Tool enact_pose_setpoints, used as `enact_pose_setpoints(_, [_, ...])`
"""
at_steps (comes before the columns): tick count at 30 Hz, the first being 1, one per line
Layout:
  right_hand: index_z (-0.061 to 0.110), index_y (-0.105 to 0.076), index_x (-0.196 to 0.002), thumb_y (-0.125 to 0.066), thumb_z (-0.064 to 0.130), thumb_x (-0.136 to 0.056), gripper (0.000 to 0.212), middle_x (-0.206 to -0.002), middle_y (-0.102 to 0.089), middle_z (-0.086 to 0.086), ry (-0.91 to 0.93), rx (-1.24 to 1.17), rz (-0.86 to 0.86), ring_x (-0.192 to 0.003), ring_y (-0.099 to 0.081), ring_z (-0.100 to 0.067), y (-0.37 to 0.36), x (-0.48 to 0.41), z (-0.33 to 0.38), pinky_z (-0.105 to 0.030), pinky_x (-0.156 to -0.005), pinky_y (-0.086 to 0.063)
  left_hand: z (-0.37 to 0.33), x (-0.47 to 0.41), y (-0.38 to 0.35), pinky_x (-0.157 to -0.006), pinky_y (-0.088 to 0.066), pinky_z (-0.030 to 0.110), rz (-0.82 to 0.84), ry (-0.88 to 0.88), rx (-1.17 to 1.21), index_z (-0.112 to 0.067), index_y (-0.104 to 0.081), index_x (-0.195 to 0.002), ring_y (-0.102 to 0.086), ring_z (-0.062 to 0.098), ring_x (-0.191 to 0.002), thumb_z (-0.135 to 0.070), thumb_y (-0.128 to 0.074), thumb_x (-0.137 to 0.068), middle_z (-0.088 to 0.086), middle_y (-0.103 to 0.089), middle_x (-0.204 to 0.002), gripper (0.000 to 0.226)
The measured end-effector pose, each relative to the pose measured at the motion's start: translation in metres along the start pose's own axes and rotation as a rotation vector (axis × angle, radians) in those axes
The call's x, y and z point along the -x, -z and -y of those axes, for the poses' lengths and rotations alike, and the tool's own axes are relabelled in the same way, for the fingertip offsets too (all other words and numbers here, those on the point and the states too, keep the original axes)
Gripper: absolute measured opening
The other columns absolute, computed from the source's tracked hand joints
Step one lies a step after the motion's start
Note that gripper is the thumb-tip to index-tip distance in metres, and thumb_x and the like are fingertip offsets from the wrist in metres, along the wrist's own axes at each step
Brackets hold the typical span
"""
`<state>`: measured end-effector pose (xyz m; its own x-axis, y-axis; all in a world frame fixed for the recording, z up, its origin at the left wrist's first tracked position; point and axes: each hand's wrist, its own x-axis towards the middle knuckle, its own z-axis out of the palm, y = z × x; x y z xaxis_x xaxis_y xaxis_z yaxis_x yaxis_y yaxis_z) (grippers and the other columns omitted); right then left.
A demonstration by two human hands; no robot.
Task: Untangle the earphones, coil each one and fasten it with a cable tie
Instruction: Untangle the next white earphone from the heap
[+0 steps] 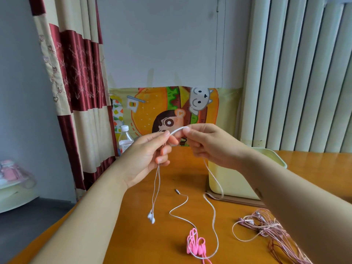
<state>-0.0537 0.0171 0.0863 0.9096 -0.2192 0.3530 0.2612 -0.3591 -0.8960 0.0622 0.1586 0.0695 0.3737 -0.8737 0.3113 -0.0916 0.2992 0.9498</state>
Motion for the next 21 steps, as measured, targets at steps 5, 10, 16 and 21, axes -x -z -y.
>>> enact_pose_setpoints(5, [0.01,-0.064,-0.097,-0.038,0.024,-0.102,0.029,-0.061,-0.023,0.001,-0.121,-0.204,-0.263,-0.052,-0.02,-0.01,0.023,-0.002,-0.02,-0.019,-0.045,-0.019,-0.002,0.01,0.012,-0.056,-0.048,0.022,0.101,0.066,0.383,-0.017,-0.065,-0.068,-0.039,0.006,-0.043,-0.03,-0.048,-0.087,-0.006,-0.041,-0.054,0.029])
enact_pose_setpoints(10, [0.007,-0.065,-0.1,-0.042,0.023,-0.101,0.028,-0.056,-0.033,0.004,-0.38,-0.139,-0.382,-0.05,-0.026,-0.009,0.035,0.008,-0.056,-0.02,-0.047,-0.023,-0.008,0.011,0.014,-0.058,-0.049,0.019,-0.016,0.016,0.575,-0.018,-0.061,-0.08,-0.042,0.002,-0.044,-0.026,-0.043,-0.091,-0.009,-0.043,-0.057,0.023])
enact_pose_setpoints(16, [0.004,-0.068,-0.098,-0.054,0.022,-0.095,0.023,-0.066,-0.045,-0.004,-0.69,0.189,-0.181,-0.051,-0.033,-0.011,0.027,0.026,-0.087,-0.022,-0.047,-0.026,0.0,0.0,0.012,-0.066,-0.054,0.019,-0.174,-0.023,0.697,-0.019,-0.057,-0.091,-0.052,0.002,-0.052,-0.023,-0.038,-0.099,-0.009,-0.051,-0.061,0.021])
enact_pose_setpoints(21, [0.007,-0.071,-0.09,-0.058,0.032,-0.092,0.029,-0.064,-0.056,0.002,-0.668,0.701,0.079,-0.049,-0.041,-0.009,0.012,0.032,-0.085,-0.02,-0.05,-0.034,0.014,-0.014,0.013,-0.072,-0.055,0.027,-0.38,-0.069,0.674,-0.017,-0.06,-0.104,-0.066,0.008,-0.076,-0.02,-0.041,-0.101,-0.004,-0.065,-0.083,0.02])
